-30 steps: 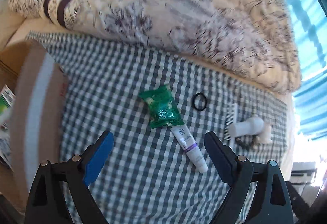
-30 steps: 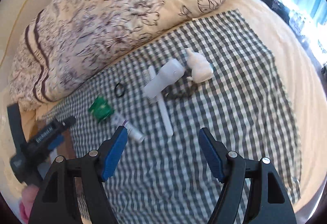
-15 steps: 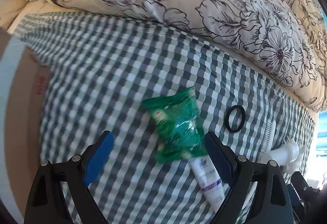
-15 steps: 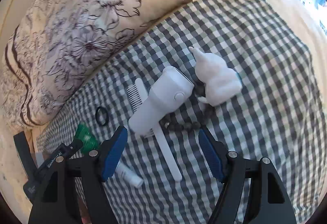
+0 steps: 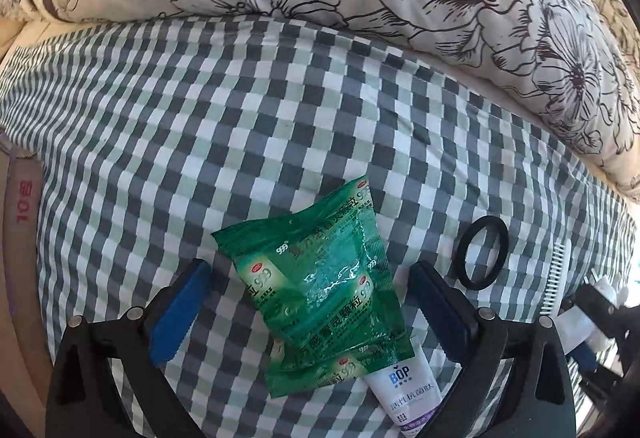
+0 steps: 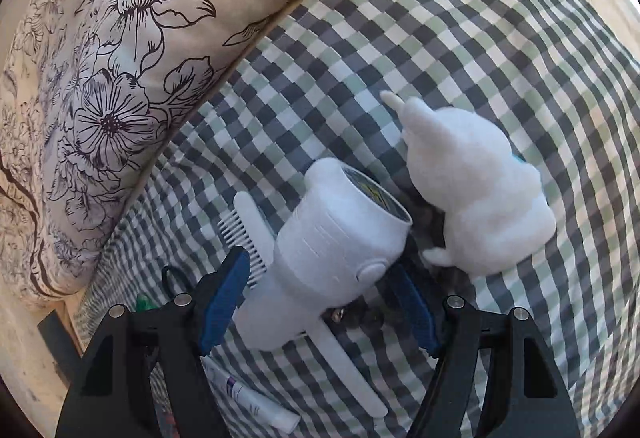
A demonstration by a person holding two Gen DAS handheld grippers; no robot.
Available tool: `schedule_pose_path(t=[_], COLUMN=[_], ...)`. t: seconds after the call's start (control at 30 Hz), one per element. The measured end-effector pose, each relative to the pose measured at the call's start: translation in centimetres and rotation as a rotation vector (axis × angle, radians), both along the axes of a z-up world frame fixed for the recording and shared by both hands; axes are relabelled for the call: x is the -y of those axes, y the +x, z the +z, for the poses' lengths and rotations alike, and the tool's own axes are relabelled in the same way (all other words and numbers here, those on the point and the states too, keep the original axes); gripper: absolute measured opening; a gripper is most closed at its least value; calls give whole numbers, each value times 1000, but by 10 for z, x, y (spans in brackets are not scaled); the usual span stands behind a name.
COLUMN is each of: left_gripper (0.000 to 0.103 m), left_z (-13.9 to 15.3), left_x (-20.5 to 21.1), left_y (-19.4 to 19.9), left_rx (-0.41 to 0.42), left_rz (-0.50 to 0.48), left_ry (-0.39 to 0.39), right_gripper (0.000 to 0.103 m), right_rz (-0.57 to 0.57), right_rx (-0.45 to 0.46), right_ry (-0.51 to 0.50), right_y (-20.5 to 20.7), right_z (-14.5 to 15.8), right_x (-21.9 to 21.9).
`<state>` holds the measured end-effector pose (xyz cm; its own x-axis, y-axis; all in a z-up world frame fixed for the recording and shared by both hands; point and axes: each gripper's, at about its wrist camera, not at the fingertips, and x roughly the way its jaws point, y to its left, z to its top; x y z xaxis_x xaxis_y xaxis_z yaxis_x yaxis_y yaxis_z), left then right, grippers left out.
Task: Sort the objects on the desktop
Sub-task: 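Grasp the green snack pack with the left tool while the right tool grasps a white bottle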
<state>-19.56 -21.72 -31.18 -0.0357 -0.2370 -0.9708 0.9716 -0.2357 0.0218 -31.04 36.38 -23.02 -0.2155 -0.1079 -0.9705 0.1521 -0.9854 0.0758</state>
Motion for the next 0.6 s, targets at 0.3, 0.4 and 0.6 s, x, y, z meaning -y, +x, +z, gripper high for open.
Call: schedule_pose_path(t=[0.3,0.4,0.6], left_gripper=[27,26,26], left_z=[28,50,105], left_x=[-16,-24,-47], left_y=[2,4,19], left_rx=[-55,-57,-82], left_rz=[-113,-132,-137], left_ry=[-61,-95,-142], right_gripper=[44,44,44], right_rz=[71,104,168], right_rx=[-69,-98,-131], right_ry=[36,36,19], right_y=[21,35,70], right_z=[29,52,99], right_x=[-5,-11,-18])
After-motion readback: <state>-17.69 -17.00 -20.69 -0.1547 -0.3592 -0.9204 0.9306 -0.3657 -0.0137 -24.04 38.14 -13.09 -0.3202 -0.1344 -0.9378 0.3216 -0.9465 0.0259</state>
